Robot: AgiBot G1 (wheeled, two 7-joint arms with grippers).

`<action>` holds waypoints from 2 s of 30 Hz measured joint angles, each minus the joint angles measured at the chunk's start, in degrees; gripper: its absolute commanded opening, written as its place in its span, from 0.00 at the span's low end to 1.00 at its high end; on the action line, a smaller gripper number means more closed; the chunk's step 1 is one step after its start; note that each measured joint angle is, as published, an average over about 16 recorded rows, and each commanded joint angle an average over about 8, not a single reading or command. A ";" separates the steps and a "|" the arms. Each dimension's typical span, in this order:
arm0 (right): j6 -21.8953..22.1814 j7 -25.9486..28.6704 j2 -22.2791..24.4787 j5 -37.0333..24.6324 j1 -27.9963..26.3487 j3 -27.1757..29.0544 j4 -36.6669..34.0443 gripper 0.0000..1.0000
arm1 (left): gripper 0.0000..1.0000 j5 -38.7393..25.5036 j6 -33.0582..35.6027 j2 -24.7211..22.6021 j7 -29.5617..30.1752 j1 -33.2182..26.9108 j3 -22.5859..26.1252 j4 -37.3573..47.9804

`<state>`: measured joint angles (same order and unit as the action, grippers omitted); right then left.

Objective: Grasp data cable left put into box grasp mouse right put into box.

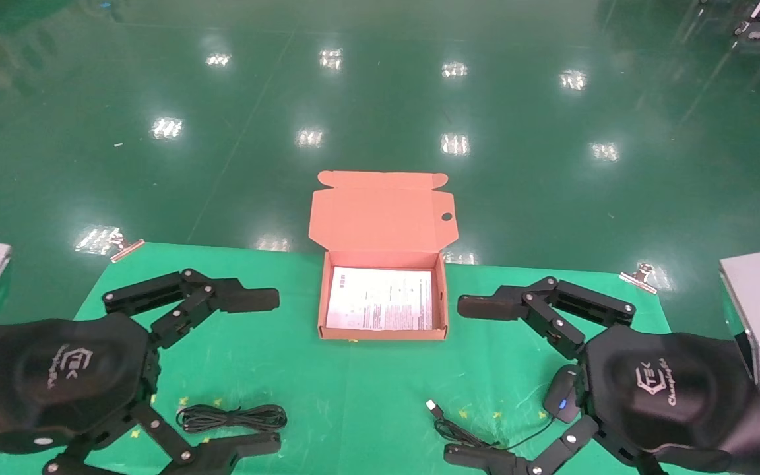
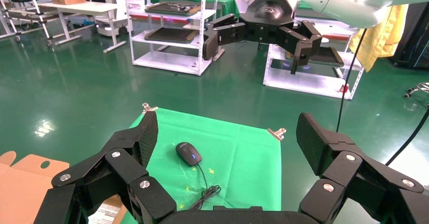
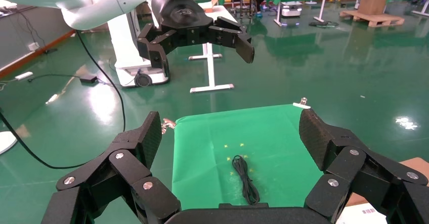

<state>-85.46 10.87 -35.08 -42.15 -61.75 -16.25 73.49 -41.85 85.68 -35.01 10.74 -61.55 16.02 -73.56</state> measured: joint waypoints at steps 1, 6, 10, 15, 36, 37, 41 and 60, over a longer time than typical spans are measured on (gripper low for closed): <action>0.00 0.00 0.00 0.00 0.00 0.00 0.00 1.00 | 1.00 0.00 0.00 0.00 0.00 0.00 0.00 0.00; 0.00 0.00 0.00 0.00 0.00 0.00 0.00 1.00 | 1.00 0.00 0.00 0.00 0.00 0.00 0.00 0.00; -0.01 -0.01 0.00 0.02 0.01 0.01 0.01 1.00 | 1.00 -0.05 -0.06 -0.05 -0.03 -0.04 0.04 0.04; -0.01 0.00 0.00 0.03 0.02 0.01 -0.01 1.00 | 1.00 -0.44 0.03 0.07 -0.04 -0.14 0.18 -0.12; -1.88 -9.72 0.07 -19.83 -8.11 -6.09 3.68 1.00 | 1.00 -19.34 3.42 -2.50 4.74 -10.92 10.92 -1.03; -2.06 -10.82 -0.15 -21.77 -9.01 -6.86 3.81 1.00 | 1.00 -21.07 3.64 -2.89 5.04 -11.93 12.08 -1.03; -2.56 -15.49 -1.40 -29.87 -12.50 -10.41 4.14 1.00 | 1.00 -28.04 4.28 -4.69 6.06 -15.95 17.06 -0.86; 4.05 -22.36 -10.21 -61.12 -17.16 -24.59 4.22 1.00 | 1.00 -57.91 -1.06 -15.83 7.17 -24.54 35.78 6.06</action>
<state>-81.40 -11.49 -45.29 -103.27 -78.91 -40.83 77.71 -99.77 84.62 -50.84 17.92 -86.10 51.79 -67.49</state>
